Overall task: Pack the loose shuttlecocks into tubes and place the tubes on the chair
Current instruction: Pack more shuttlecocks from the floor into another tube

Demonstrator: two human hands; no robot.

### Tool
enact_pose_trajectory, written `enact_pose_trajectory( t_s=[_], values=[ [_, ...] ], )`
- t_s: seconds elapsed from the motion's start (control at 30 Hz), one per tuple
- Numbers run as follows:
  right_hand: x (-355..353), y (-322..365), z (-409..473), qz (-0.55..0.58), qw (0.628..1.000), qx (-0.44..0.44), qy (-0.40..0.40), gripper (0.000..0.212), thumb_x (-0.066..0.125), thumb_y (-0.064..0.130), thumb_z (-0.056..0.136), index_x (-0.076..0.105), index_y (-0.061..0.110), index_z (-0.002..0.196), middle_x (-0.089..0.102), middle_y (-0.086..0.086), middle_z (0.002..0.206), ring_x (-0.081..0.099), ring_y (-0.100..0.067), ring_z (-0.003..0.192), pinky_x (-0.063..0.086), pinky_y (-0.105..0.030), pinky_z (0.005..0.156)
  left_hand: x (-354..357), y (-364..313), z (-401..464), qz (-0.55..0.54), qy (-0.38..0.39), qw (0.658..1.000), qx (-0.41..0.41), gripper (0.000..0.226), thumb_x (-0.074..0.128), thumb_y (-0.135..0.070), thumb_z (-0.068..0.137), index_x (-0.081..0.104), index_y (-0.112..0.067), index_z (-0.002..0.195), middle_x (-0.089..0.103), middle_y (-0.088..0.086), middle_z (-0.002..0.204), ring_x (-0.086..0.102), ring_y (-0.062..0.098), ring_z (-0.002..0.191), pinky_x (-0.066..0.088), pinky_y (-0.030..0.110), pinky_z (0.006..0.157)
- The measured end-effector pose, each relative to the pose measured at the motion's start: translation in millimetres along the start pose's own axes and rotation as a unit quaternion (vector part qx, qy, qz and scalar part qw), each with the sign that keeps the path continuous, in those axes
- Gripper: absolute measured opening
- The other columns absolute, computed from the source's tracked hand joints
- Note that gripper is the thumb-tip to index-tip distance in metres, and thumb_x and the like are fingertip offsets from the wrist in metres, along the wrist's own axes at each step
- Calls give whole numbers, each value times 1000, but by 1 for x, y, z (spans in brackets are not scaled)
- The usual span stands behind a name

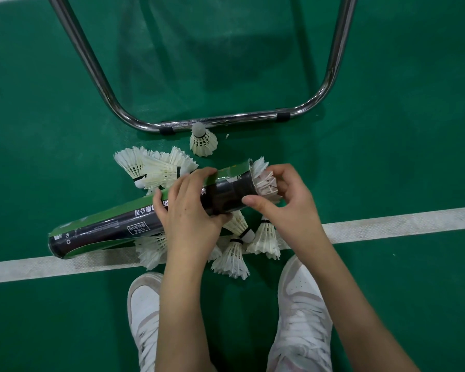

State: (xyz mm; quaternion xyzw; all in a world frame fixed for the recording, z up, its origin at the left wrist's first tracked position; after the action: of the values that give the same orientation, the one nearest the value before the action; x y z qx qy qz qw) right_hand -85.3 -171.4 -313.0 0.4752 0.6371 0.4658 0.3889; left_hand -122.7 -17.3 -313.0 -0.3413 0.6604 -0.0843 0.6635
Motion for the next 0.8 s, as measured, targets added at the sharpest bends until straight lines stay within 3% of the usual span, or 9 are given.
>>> enact_pose_trajectory(
  t_s=[0.2, 0.47, 0.8],
  values=[
    [6, 0, 0, -31, 999, 11, -3, 43, 78, 11, 70, 44, 30, 88, 61, 13, 88, 58, 4, 78, 44, -9, 70, 0, 1, -1, -1, -1, 1000, 6, 72, 84, -25, 57, 51, -32, 121, 42, -24, 110, 40, 14, 124, 9, 50, 110],
    [3, -2, 3, -34, 999, 24, 12, 40, 77, 10, 72, 46, 33, 82, 64, 12, 82, 60, 2, 73, 49, -17, 71, -1, 2, -2, -4, 12, 1000, 20, 74, 84, -24, 55, 51, -34, 120, 43, -25, 109, 40, 11, 121, 14, 43, 108],
    [5, -3, 4, 6, 996, 44, 75, 36, 69, 3, 79, 43, 27, 84, 69, 8, 70, 63, -6, 69, 48, -21, 67, -4, 0, -3, -11, 15, 999, 27, 75, 85, -24, 54, 53, -33, 120, 44, -25, 109, 41, 12, 120, 15, 43, 106]
  ],
)
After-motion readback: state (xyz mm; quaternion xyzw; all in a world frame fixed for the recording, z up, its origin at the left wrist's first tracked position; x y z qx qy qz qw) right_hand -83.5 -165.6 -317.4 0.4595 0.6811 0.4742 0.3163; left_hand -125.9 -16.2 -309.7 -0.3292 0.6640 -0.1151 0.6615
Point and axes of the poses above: each hand's wrist, its own z-axis towards the middle knuckle, its own x-axis out of the palm, y = z × x, the point moved 5 cm from there along z, towards the middle knuckle
